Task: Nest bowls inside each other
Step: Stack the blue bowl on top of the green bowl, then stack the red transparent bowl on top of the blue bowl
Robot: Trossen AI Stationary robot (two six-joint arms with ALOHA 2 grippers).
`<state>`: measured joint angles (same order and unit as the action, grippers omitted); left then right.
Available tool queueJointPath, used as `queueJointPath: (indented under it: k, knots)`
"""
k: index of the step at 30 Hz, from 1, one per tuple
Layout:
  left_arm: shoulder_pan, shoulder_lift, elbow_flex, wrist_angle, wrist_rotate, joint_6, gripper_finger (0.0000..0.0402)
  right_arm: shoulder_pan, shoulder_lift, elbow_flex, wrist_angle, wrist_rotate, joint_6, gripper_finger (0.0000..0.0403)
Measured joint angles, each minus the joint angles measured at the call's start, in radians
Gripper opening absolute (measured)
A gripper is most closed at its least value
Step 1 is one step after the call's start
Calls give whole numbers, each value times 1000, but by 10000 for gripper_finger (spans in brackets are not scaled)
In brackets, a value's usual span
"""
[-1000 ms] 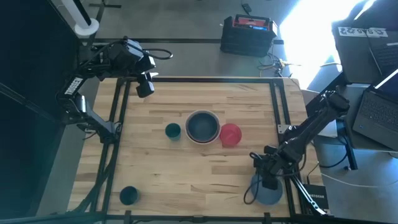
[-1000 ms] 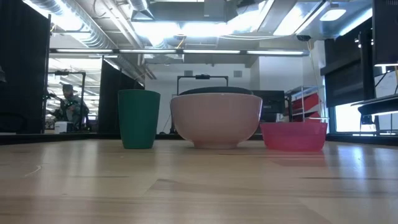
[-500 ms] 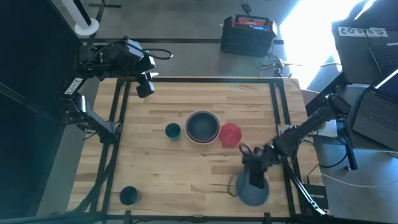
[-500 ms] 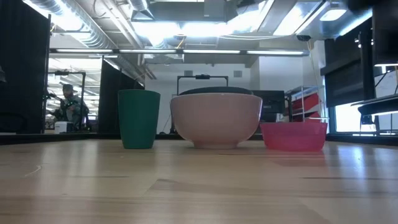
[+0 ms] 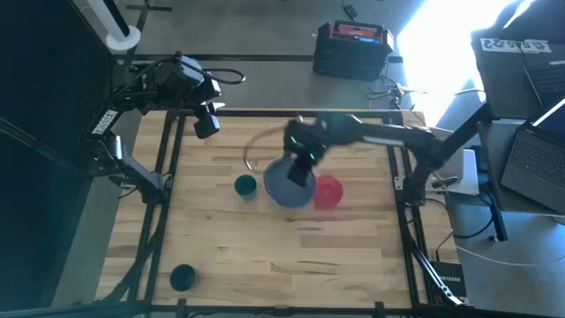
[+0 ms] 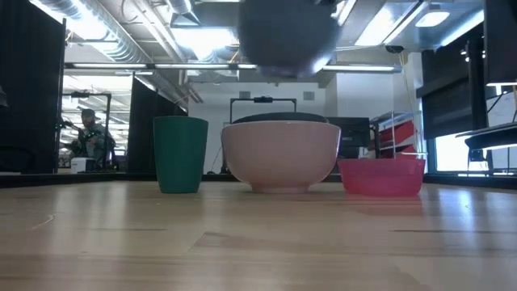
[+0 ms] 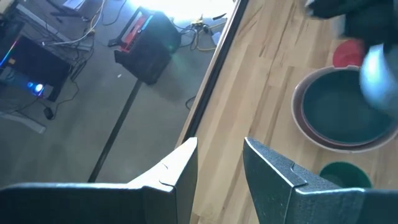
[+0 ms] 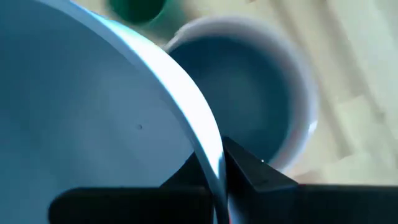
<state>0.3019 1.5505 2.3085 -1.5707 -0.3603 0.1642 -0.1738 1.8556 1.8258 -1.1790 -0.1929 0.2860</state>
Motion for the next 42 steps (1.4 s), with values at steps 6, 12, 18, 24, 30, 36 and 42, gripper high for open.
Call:
queueJointPath:
  k: [6,12,18,24,30,36,42]
  knots:
    - [0,0,0,0,0,0,111,-86,166,127,-42,-29,-73,0]
    - [0,0,0,0,0,2,111,-92,225,128,-64,-33,-112,3]
    - [-1,0,0,0,0,4,111,-91,256,127,-71,-2,-142,11]
    - [-1,0,0,0,0,14,111,-95,276,126,-91,16,-164,38]
    - [-1,0,0,0,0,26,111,-96,272,126,-109,9,-187,125]
    - [-1,0,0,0,0,26,111,-97,195,125,-137,65,-222,203]
    - [-1,0,0,0,0,26,111,-97,65,23,-165,121,-235,230]
